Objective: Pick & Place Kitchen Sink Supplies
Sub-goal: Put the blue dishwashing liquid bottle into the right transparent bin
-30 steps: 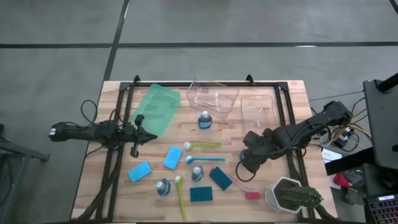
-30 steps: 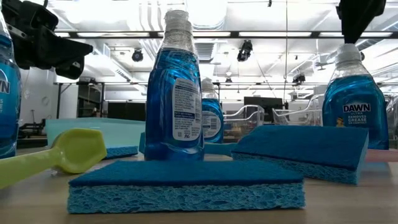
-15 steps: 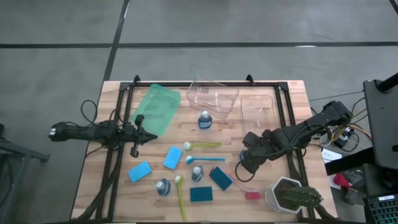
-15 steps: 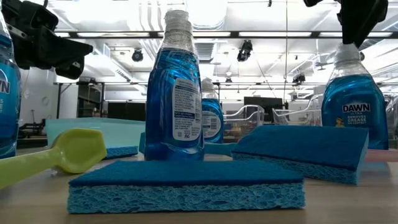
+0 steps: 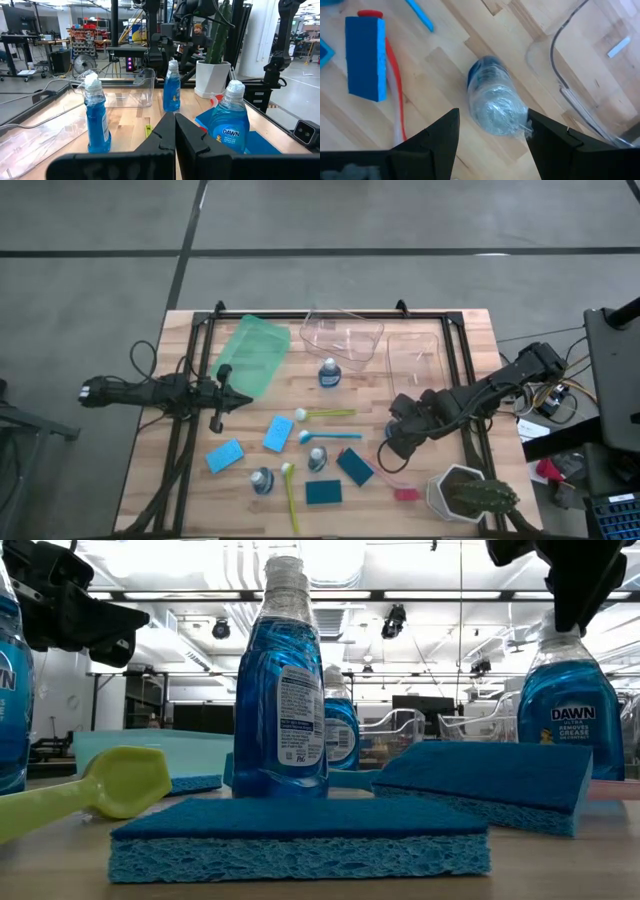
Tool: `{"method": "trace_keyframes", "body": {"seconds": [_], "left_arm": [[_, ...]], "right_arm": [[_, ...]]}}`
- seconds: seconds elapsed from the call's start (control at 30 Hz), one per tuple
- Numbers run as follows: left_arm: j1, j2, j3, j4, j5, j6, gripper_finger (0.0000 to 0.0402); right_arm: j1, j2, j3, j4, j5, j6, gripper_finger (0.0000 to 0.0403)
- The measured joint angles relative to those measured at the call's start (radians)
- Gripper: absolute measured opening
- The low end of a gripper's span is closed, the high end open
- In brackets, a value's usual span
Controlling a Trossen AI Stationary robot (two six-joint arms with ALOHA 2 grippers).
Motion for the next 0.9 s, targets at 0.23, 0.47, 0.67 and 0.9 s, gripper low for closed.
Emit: {"method": "trace_keyframes", "body": {"seconds": [0.23, 0.47, 0.67, 0.9], "left_arm": [[0.0, 0.0, 0.0, 0.0, 0.0, 0.0, 0.0], [0.0, 0.0, 0.0, 0.0, 0.0, 0.0, 0.0], [0.0, 0.0, 0.0, 0.0, 0.0, 0.0, 0.0], [0.0, 0.0, 0.0, 0.0, 0.0, 0.0, 0.0]], "right_arm": [[0.0, 0.0, 0.0, 0.001, 0.019, 0.002, 0.0208], [-0.001, 0.0, 0.0, -0.001, 0.026, 0.001, 0.0166], [0.0, -0.001, 0.0, 0.003, 0.026, -0.007, 0.0126], [0.0, -0.001, 0.0, 0.001, 0.027, -0.009, 0.0131]]}}
